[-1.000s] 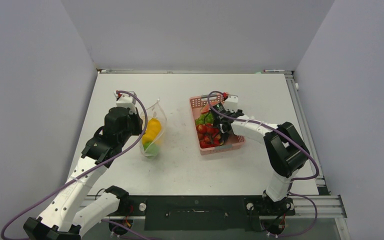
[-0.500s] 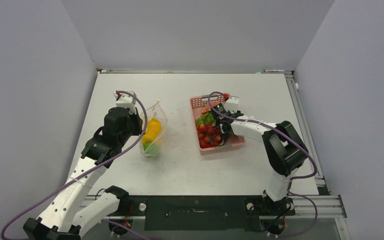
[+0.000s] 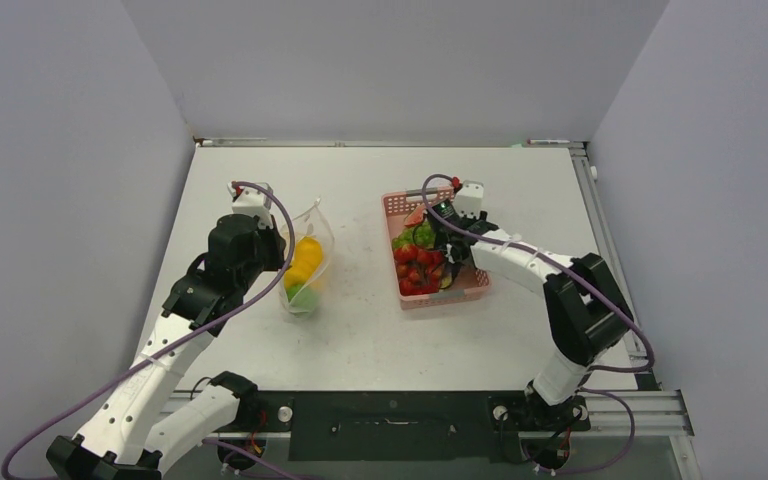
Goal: Place the food in the zip-top bag and seal the zipper
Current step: Pick up the fake vegetable from the bin.
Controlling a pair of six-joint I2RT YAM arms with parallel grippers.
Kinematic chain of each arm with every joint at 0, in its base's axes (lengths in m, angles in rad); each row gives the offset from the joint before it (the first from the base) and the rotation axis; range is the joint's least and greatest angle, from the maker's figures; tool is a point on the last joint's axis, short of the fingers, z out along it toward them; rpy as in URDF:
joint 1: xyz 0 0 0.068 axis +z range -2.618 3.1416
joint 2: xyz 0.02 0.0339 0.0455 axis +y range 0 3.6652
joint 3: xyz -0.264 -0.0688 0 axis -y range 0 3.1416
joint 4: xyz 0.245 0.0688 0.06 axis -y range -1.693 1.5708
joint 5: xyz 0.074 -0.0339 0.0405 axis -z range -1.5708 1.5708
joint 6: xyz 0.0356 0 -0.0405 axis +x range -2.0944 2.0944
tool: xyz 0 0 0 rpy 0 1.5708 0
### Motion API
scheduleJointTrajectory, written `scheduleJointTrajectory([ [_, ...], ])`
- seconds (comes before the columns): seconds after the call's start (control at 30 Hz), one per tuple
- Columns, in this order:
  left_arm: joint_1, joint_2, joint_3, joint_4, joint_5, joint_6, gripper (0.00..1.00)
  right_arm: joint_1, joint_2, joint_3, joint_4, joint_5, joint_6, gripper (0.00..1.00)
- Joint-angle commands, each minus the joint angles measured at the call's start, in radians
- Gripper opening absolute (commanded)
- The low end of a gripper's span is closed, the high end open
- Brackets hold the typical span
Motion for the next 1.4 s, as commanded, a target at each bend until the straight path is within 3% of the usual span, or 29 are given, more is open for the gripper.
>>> scheduleJointTrajectory([
  [0.0,0.004,-0.011,0.003,0.045,0.013,-0.007,0.00,0.009,-0.106,0.059,0.001,0.083,-0.029,0.24],
  [0.43,0.004,-0.009,0.002,0.045,0.010,-0.007,0.00,0.129,-0.265,0.135,0.064,0.068,-0.139,0.25],
  [0.7,0.005,-0.012,0.003,0.045,0.012,-0.008,0.00,0.208,-0.305,0.232,0.093,-0.066,-0.175,0.24],
  [0.97,0.005,-0.013,0.002,0.045,0.016,-0.008,0.00,0.267,-0.335,0.212,0.260,-0.161,-0.153,0.24],
  [1.37,0.005,-0.016,0.003,0.045,0.016,-0.009,0.00,0.417,-0.286,0.199,0.549,-0.127,-0.165,0.24],
])
